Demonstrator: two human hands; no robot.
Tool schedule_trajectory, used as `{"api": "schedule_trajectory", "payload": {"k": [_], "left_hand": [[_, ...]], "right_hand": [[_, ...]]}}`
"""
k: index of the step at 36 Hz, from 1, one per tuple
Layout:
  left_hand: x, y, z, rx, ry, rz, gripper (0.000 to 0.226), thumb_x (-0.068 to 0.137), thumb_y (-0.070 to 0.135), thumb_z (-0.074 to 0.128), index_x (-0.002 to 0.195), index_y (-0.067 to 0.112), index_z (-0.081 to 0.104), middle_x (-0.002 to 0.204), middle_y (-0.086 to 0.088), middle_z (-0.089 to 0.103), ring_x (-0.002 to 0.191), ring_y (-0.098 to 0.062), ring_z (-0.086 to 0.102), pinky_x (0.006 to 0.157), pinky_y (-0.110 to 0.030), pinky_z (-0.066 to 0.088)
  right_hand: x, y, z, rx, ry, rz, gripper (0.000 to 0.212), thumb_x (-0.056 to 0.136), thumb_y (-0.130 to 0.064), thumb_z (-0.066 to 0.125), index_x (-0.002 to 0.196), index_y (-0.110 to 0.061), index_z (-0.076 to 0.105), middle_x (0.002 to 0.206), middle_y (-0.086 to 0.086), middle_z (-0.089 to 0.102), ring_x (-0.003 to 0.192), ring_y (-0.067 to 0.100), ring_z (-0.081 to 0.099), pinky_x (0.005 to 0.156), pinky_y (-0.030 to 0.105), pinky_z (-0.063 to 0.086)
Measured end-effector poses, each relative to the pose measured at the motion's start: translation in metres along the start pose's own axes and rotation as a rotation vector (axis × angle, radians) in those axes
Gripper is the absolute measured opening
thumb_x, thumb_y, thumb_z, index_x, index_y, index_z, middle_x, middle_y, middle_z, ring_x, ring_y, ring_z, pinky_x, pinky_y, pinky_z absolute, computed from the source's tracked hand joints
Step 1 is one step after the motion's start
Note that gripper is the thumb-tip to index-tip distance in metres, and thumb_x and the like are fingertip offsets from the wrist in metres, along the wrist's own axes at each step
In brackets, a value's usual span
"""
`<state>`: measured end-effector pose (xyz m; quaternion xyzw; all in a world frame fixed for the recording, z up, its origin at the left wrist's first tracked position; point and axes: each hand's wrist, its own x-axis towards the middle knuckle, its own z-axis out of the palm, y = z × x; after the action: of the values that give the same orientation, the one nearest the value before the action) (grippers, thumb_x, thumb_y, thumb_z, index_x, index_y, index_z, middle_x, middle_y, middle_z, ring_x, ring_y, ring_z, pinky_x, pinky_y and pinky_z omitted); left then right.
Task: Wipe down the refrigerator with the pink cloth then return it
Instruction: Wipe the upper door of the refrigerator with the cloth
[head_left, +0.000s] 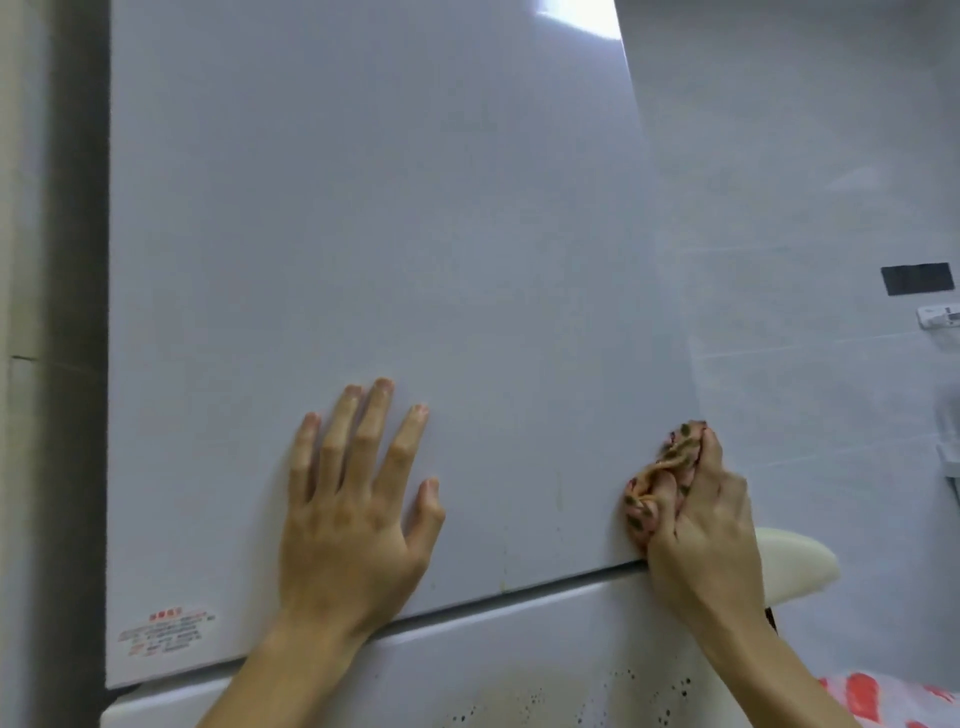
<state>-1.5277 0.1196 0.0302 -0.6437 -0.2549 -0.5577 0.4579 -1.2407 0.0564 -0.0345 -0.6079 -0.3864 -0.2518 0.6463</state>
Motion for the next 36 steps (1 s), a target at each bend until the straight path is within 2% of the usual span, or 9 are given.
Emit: {"api": "schedule_trajectory", "payload": {"k": [4, 8, 12, 17, 21, 26, 28, 31, 36], "left_hand": [[-0.001, -0.001, 0.0, 0.013, -0.014, 0.001, 0.059, 0.098, 0.037, 0.048, 0.152, 0.013, 0.054, 0.167, -0.014, 0.037, 0.155, -0.037, 0.033, 0.127, -0.059, 0.02], [0.0, -0.001, 0.0, 0.008, -0.014, 0.002, 0.06, 0.098, 0.038, 0.047, 0.152, 0.013, 0.053, 0.166, -0.014, 0.037, 0.154, -0.037, 0.033, 0.128, -0.058, 0.019], [-0.001, -0.001, 0.0, 0.008, -0.018, -0.003, 0.06, 0.099, 0.038, 0.047, 0.153, 0.013, 0.053, 0.167, -0.014, 0.036, 0.154, -0.037, 0.033, 0.128, -0.058, 0.019], [-0.001, 0.001, 0.0, 0.016, -0.019, -0.008, 0.06, 0.098, 0.037, 0.049, 0.153, 0.013, 0.052, 0.166, -0.015, 0.037, 0.154, -0.037, 0.033, 0.128, -0.058, 0.018], [0.0, 0.001, -0.001, 0.014, -0.022, -0.015, 0.06, 0.098, 0.037, 0.049, 0.153, 0.013, 0.052, 0.166, -0.015, 0.037, 0.154, -0.038, 0.033, 0.128, -0.058, 0.018], [0.001, -0.002, -0.003, -0.014, -0.03, -0.015, 0.059, 0.097, 0.036, 0.05, 0.151, 0.013, 0.054, 0.165, -0.014, 0.038, 0.154, -0.037, 0.034, 0.128, -0.058, 0.019], [0.002, -0.004, -0.004, -0.049, -0.029, -0.023, 0.056, 0.098, 0.034, 0.048, 0.15, 0.014, 0.056, 0.164, -0.013, 0.04, 0.153, -0.036, 0.035, 0.127, -0.057, 0.02], [0.003, -0.006, -0.008, -0.099, -0.04, -0.039, 0.053, 0.099, 0.032, 0.046, 0.148, 0.016, 0.058, 0.164, -0.011, 0.042, 0.153, -0.034, 0.035, 0.127, -0.056, 0.021], [0.003, -0.009, -0.014, -0.146, -0.086, -0.046, 0.053, 0.1, 0.032, 0.043, 0.148, 0.016, 0.058, 0.165, -0.008, 0.04, 0.156, -0.028, 0.031, 0.13, -0.049, 0.016]], "right_hand": [[0.043, -0.027, 0.004, 0.058, 0.087, 0.021, 0.069, 0.103, -0.043, 0.032, 0.164, -0.013, 0.023, 0.137, 0.027, 0.049, 0.125, 0.045, 0.049, 0.108, 0.054, 0.038], [0.088, -0.058, 0.008, 0.084, 0.069, -0.007, 0.064, 0.11, -0.04, 0.036, 0.166, -0.017, 0.017, 0.155, 0.021, 0.04, 0.142, 0.038, 0.04, 0.119, 0.051, 0.03], [0.077, -0.052, 0.01, 0.083, 0.057, -0.113, 0.07, 0.104, -0.049, 0.028, 0.167, -0.022, 0.017, 0.173, 0.01, 0.018, 0.158, 0.028, 0.018, 0.129, 0.048, 0.015], [0.0, -0.026, 0.023, 0.016, 0.017, -0.312, 0.067, 0.103, -0.043, 0.031, 0.166, -0.023, 0.024, 0.176, 0.008, 0.0, 0.162, 0.031, -0.01, 0.129, 0.059, 0.002], [-0.053, -0.026, 0.036, -0.018, -0.005, -0.454, 0.066, 0.1, -0.04, 0.044, 0.164, -0.027, 0.032, 0.175, 0.013, 0.005, 0.16, 0.043, -0.003, 0.126, 0.065, 0.004], [-0.032, -0.042, 0.032, -0.034, -0.02, -0.529, 0.064, 0.102, -0.047, 0.043, 0.163, -0.037, 0.03, 0.176, 0.007, 0.006, 0.162, 0.038, -0.003, 0.127, 0.061, 0.004], [-0.006, -0.055, 0.03, -0.033, -0.021, -0.511, 0.063, 0.101, -0.05, 0.04, 0.163, -0.04, 0.03, 0.176, 0.002, 0.006, 0.162, 0.032, -0.005, 0.128, 0.06, 0.001], [0.043, -0.086, 0.029, -0.031, -0.013, -0.388, 0.065, 0.097, -0.057, 0.031, 0.161, -0.047, 0.026, 0.176, -0.005, 0.008, 0.162, 0.027, -0.008, 0.127, 0.059, -0.009], [0.095, -0.13, 0.026, 0.0, -0.022, -0.304, 0.075, 0.093, -0.064, 0.019, 0.164, -0.042, 0.02, 0.176, 0.004, 0.001, 0.161, 0.03, -0.013, 0.129, 0.05, -0.011]]}}
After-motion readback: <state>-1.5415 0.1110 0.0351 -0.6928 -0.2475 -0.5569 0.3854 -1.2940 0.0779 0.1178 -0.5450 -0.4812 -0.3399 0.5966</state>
